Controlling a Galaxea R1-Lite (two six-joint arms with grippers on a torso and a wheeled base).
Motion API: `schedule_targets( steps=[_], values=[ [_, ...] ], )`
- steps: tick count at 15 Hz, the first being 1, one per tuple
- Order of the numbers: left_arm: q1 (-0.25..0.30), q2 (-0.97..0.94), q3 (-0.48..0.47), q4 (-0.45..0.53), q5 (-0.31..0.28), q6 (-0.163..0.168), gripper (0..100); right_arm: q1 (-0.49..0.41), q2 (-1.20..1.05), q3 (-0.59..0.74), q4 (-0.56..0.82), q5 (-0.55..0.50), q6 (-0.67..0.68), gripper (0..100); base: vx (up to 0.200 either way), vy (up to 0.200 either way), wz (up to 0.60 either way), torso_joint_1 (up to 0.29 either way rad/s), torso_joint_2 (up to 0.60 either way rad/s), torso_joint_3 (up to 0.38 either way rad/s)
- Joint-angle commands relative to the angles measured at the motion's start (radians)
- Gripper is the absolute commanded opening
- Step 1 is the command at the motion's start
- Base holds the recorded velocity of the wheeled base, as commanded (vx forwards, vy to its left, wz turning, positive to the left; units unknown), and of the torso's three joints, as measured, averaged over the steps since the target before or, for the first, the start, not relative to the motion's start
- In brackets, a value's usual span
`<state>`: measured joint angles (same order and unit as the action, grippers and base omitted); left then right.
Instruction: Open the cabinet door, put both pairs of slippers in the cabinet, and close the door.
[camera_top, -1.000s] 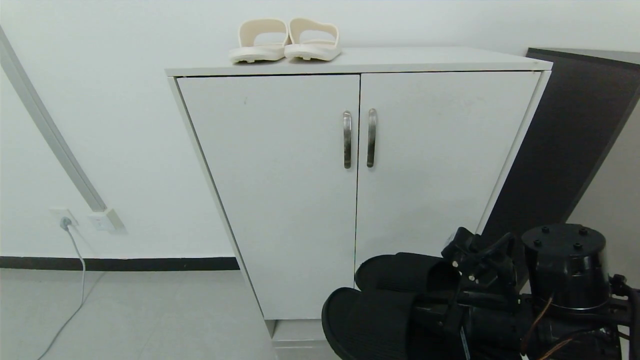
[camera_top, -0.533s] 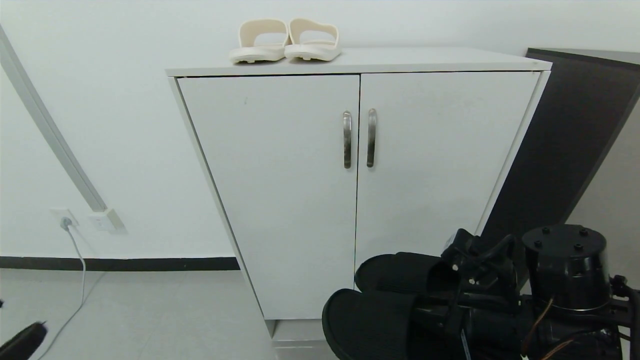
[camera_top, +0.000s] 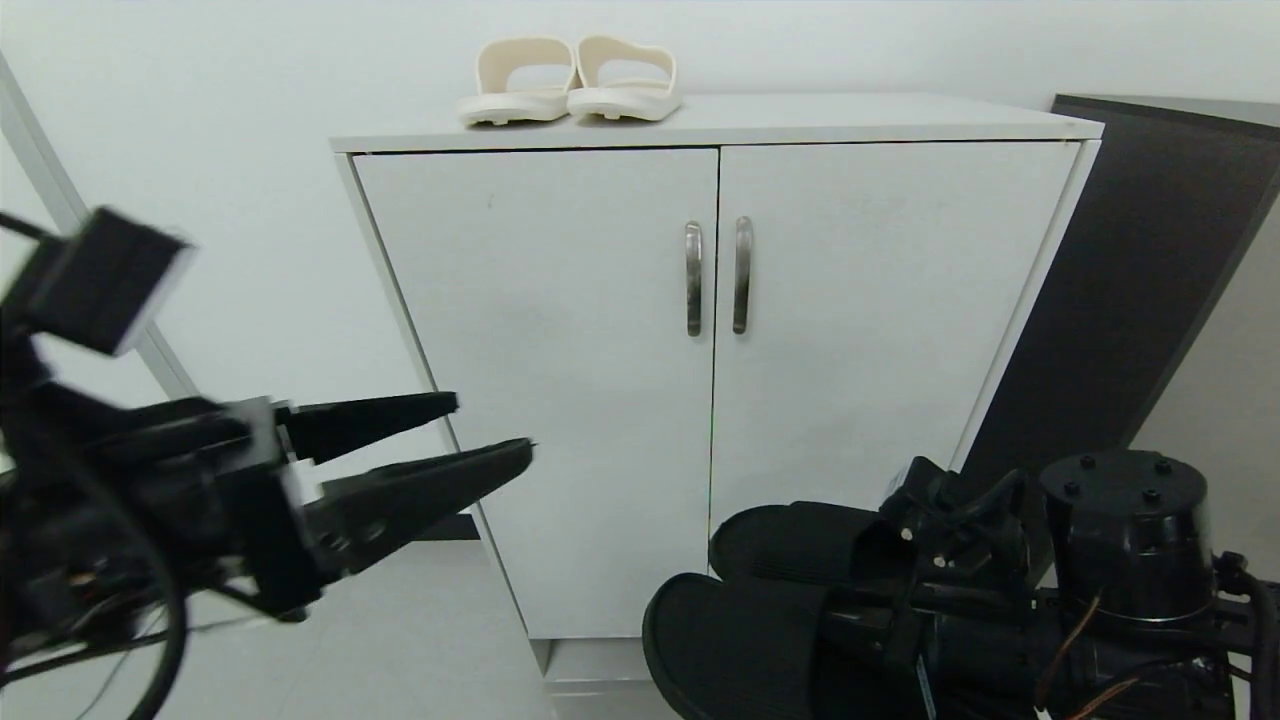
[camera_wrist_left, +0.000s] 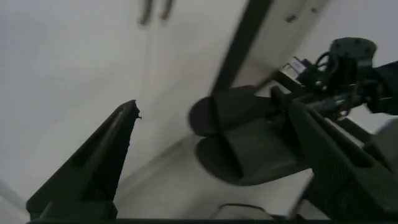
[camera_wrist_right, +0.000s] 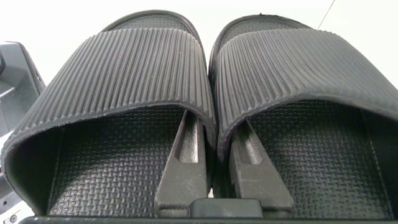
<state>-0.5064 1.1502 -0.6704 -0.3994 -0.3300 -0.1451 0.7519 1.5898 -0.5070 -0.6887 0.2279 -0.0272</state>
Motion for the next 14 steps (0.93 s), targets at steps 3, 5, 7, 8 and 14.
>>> schedule_targets(
  steps=[3, 5, 7, 8, 14],
  values=[
    [-0.141, 0.276, -0.242, -0.013, -0.009, -0.028, 100, 0.000, 0.009, 0.007, -0.002, 0.001, -0.002, 0, 0.000, 0.000, 0.00, 0.000, 0.00, 0.000],
    [-0.221, 0.336, -0.339, -0.013, -0.017, -0.120, 100, 0.000, 0.007, 0.007, -0.002, 0.002, 0.003, 0, 0.000, 0.000, 0.00, 0.000, 0.00, 0.000],
    [-0.242, 0.408, -0.393, -0.015, -0.055, -0.128, 100, 0.000, 0.009, 0.007, -0.002, 0.004, 0.004, 0, 0.000, 0.000, 0.00, 0.000, 0.00, 0.000],
    [-0.242, 0.451, -0.428, -0.015, -0.083, -0.131, 100, 0.000, 0.010, 0.008, -0.002, 0.004, 0.004, 0, 0.000, 0.000, 0.00, 0.000, 0.00, 0.000],
    [-0.199, 0.686, -0.589, -0.240, -0.152, -0.264, 100, 0.000, 0.009, 0.008, -0.003, 0.002, 0.003, 0, 0.000, 0.000, 0.00, 0.000, 0.00, 0.000]
  ],
)
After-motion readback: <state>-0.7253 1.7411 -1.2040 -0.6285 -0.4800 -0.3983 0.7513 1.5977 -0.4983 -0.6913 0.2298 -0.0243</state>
